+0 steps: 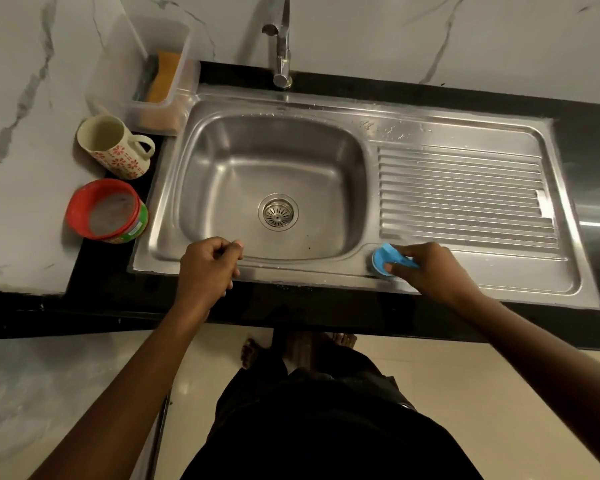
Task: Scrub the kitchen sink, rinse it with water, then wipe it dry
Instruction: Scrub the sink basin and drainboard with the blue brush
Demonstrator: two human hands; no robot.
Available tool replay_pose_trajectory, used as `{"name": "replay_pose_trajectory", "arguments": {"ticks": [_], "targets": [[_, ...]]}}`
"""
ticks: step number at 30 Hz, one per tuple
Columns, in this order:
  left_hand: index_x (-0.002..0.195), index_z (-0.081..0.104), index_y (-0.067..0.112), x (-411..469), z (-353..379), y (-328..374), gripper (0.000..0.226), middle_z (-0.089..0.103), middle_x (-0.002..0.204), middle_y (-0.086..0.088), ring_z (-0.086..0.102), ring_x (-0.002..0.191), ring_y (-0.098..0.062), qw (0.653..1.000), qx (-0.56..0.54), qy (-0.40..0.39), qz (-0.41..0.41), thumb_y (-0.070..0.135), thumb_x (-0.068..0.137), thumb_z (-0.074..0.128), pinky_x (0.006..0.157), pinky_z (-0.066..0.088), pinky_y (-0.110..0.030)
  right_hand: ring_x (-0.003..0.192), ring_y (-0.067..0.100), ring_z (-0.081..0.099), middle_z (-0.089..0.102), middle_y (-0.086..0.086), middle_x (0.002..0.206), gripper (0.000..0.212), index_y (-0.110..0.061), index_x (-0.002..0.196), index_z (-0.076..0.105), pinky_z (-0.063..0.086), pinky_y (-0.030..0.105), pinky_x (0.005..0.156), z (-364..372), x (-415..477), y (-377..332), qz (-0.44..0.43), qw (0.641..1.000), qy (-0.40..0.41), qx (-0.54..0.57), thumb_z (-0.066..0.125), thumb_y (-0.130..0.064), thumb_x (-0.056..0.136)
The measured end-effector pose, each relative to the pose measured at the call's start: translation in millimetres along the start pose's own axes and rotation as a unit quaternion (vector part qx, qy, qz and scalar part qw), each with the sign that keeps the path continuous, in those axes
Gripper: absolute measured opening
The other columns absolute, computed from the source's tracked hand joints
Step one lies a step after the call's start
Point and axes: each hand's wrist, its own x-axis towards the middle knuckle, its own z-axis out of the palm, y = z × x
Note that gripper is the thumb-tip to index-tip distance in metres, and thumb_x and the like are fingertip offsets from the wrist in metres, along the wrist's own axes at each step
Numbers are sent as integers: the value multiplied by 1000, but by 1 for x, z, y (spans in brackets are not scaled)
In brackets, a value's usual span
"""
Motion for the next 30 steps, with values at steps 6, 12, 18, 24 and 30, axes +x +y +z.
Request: {"name": "replay_pose_trajectory", "arguments": {"ticks": [6, 12, 18, 24, 30], "targets": [[84, 71, 9, -7, 13, 3, 29, 65, 63, -8, 56, 50, -19, 1000, 9, -19, 5, 31, 102, 64, 50, 48, -32, 82, 1, 70, 74, -10, 98, 40, -32, 135, 66, 59, 28, 80, 62, 10, -72, -68, 993, -48, 78, 69, -45, 97], [83, 71, 11, -9, 23, 10, 29, 66, 63, -6, 57, 50, -19, 999, 24, -42, 25, 32, 102, 64, 51, 49, -32, 81, 1, 70, 75, -10, 96, 40, -32, 132, 68, 59, 27, 82, 44, 10, -52, -76, 994, -62, 57, 71, -48, 95], [83, 70, 10, -8, 25, 13, 29, 66, 62, -6, 56, 50, -19, 998, 20, -42, 35, 30, 103, 63, 52, 49, -33, 61, 1, 51, 57, -17, 71, 42, -23, 128, 73, 36, 19, 57, -21, -6, 37, 11, 999, 30, 10, 74, -47, 94], [83, 71, 12, -12, 32, 14, 28, 66, 63, -6, 57, 50, -17, 997, 37, -59, 30, 31, 102, 64, 52, 49, -32, 71, 0, 69, 76, -10, 90, 32, -30, 125, 73, 59, 30, 76, 43, 10, -46, -73, 991, -40, 104, 73, -42, 95], [84, 69, 7, -11, 40, 23, 30, 67, 65, -10, 58, 52, -20, 995, 47, -69, 46, 29, 103, 63, 52, 50, -33, 64, -2, 61, 69, -14, 79, 28, -16, 115, 79, 46, 24, 71, 35, 10, -48, -90, 987, -75, 115, 80, -32, 92]]}}
